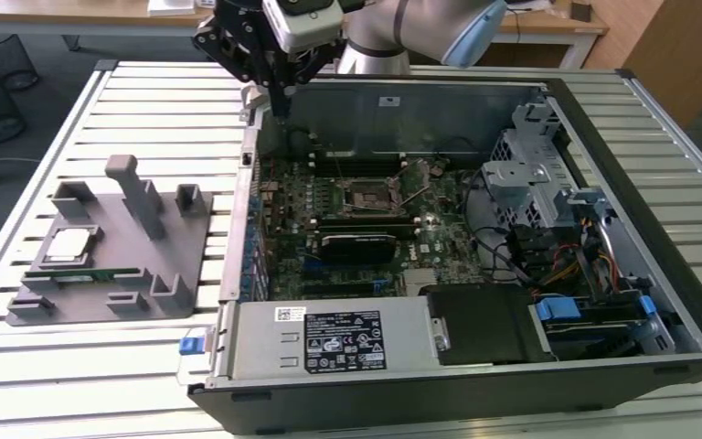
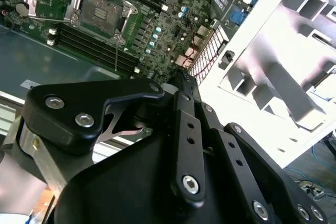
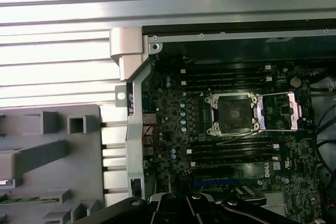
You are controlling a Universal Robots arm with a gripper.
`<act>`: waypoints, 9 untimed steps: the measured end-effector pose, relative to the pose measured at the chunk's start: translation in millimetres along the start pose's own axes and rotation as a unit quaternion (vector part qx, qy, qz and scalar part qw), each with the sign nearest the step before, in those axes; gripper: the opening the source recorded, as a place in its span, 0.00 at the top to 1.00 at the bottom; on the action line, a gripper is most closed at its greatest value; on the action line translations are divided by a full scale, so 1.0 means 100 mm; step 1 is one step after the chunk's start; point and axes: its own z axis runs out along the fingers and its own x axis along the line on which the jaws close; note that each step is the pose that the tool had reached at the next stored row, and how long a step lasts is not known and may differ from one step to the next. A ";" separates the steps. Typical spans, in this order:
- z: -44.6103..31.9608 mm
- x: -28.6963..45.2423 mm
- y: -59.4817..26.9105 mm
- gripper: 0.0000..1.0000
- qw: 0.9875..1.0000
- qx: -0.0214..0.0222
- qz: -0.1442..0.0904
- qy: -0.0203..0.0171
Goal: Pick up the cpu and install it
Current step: 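Reach for the cpu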
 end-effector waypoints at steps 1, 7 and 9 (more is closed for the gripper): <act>0.000 0.003 0.000 0.89 1.000 0.000 0.000 0.000; 0.000 0.023 -0.002 0.89 1.000 0.000 0.000 0.000; 0.000 0.030 -0.002 0.89 1.000 0.000 0.000 0.000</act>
